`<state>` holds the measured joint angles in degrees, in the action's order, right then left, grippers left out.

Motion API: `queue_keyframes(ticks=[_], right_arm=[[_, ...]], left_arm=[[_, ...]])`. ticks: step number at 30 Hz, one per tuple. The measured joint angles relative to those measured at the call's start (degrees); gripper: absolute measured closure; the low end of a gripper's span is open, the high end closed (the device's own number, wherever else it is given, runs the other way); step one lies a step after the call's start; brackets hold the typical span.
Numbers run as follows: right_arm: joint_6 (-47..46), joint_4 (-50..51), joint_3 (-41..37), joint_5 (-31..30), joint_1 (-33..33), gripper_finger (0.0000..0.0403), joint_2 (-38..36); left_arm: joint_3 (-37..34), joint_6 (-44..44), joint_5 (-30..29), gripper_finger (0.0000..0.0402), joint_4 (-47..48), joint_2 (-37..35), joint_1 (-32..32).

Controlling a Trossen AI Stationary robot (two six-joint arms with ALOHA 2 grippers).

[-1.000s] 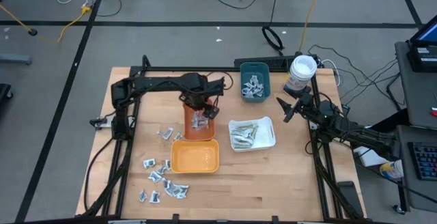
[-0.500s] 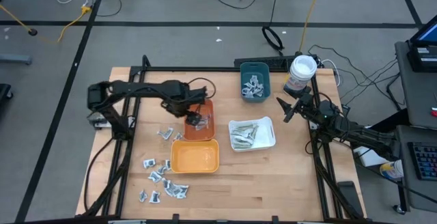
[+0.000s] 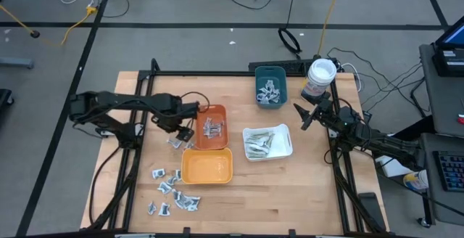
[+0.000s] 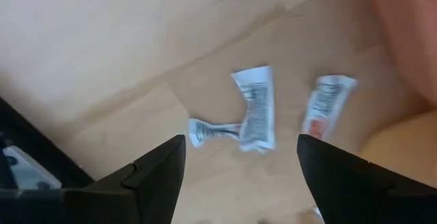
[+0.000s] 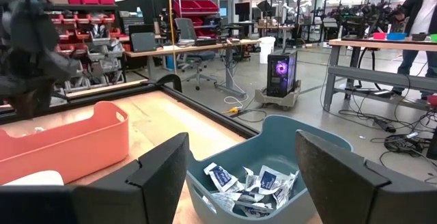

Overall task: Pick & Place First Aid Supplies
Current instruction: Put the orange sachet into the orange bin

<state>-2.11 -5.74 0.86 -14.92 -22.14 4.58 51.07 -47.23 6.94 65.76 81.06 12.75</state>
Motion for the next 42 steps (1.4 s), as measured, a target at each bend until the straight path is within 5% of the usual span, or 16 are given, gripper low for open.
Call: queue_keyframes(ticks=[16,21,32,42], right_arm=[[0.0,0.15,0.0,0.0,0.0,0.014,-0.01],[-0.02,0.03,0.0,0.01,0.01,0.014,0.0],[-0.02,0.13,-0.01,0.0,0.01,0.014,0.0],[-0.01,0.16,0.0,0.01,-0.01,0.014,0.0]], left_arm=[[-8.41,0.2,-3.14,0.0135,-14.56,5.98,-3.18],[-8.48,3.32,-2.4,0.0187,-16.06,6.38,-3.18],[-8.48,3.99,0.42,0.0388,-15.98,6.35,-3.03],[-5.45,3.47,1.0,0.0396,-11.0,1.91,-2.92]])
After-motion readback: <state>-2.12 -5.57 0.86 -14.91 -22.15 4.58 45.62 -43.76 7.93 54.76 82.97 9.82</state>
